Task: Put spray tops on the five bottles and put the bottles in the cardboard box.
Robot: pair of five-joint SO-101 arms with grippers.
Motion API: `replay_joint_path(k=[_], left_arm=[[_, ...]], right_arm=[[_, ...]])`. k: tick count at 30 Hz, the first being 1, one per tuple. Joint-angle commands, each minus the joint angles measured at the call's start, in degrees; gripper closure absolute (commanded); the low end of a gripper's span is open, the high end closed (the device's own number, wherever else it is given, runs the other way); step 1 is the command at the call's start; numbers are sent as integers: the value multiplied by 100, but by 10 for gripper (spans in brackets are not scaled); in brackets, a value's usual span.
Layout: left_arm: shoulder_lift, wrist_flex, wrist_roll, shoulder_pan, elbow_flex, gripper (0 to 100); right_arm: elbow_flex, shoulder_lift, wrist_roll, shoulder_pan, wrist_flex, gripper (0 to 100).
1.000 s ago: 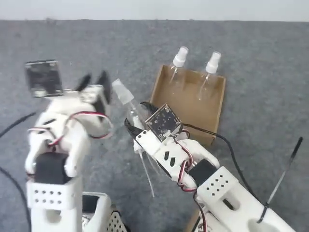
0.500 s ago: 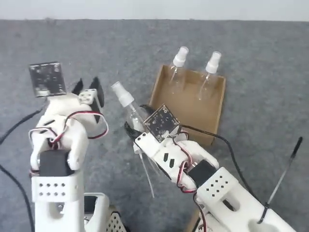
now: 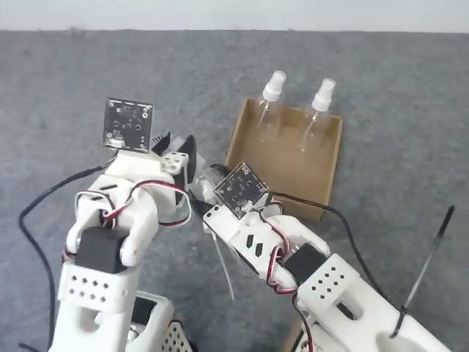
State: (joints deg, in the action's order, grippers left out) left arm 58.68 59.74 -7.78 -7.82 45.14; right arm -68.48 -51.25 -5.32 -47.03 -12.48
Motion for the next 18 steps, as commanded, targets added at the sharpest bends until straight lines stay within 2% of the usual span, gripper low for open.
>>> replay_joint_path(k=[1,8,15,18], left_arm=[[44,211,62,-396,-400,882],[79,448,431,-448,-532,882],[97,484,466,536,-1393,876],[273,765,448,826,-1657,876]], right_arm=[[360,-57,35,-48,-22,992],[343,-57,35,-40,-31,992],[334,-57,35,-31,-40,992],[431,-57,35,180,-40,992]])
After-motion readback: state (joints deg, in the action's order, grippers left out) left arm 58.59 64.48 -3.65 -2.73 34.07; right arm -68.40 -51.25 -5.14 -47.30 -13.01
